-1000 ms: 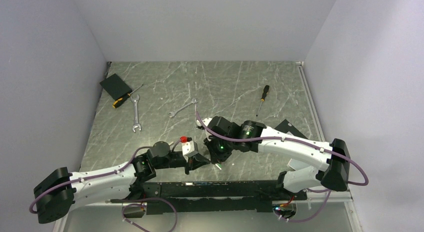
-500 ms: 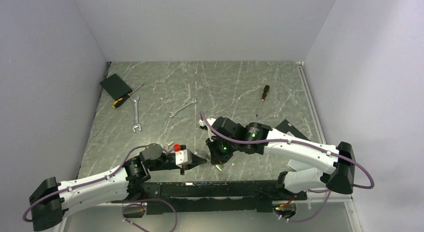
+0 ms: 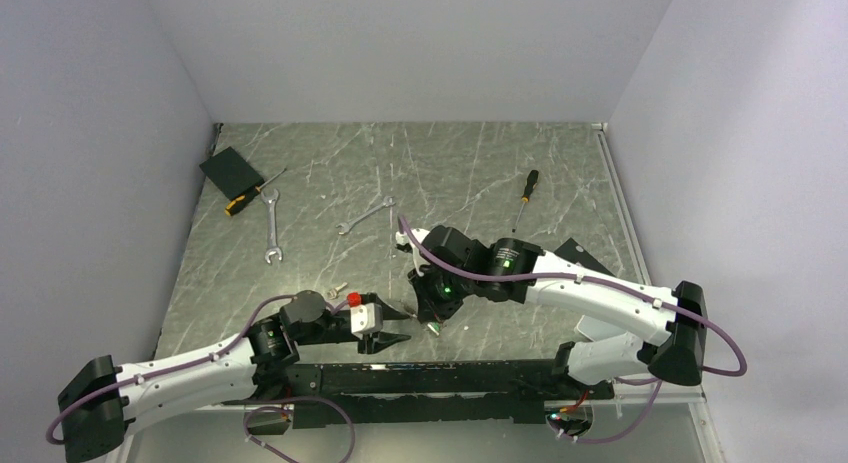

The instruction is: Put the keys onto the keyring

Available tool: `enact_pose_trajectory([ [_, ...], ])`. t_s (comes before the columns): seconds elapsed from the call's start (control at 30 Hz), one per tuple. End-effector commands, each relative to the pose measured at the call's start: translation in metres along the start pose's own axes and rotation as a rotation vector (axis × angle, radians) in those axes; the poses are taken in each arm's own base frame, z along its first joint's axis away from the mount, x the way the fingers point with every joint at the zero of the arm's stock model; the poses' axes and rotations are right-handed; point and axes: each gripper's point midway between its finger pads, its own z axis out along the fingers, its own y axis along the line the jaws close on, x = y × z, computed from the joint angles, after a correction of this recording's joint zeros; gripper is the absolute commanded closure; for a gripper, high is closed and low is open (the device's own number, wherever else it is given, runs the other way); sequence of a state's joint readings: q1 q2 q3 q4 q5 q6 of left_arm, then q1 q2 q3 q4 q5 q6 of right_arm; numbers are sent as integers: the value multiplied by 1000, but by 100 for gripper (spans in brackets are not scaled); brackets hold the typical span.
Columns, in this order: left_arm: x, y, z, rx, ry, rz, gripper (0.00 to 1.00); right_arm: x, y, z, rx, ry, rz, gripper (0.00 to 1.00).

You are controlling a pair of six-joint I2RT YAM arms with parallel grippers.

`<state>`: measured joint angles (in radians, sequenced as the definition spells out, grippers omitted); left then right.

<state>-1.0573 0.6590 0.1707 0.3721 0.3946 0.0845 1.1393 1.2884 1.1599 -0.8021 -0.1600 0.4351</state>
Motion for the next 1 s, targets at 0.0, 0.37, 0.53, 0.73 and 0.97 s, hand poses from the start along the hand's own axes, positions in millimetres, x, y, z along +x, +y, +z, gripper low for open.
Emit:
enact_pose_trajectory([
  [0.0, -36, 6, -1, -24, -69, 24, 49, -23, 5, -14, 8, -52, -37, 100],
  [0.37, -90, 43, -38, -253, 147, -20, 7, -67, -10, -54, 120, -148, -94, 100],
  [0.53, -96, 63, -69, -417, 242, -53, 1, -94, -26, -67, 174, -173, -98, 100],
  [0.73, -77, 82, -109, -654, 242, -139, 0, -127, -45, -67, 204, -235, -60, 100],
  [0.97, -77, 91, -119, -709, 204, -59, 0, -178, -82, -47, 192, -299, -44, 100],
])
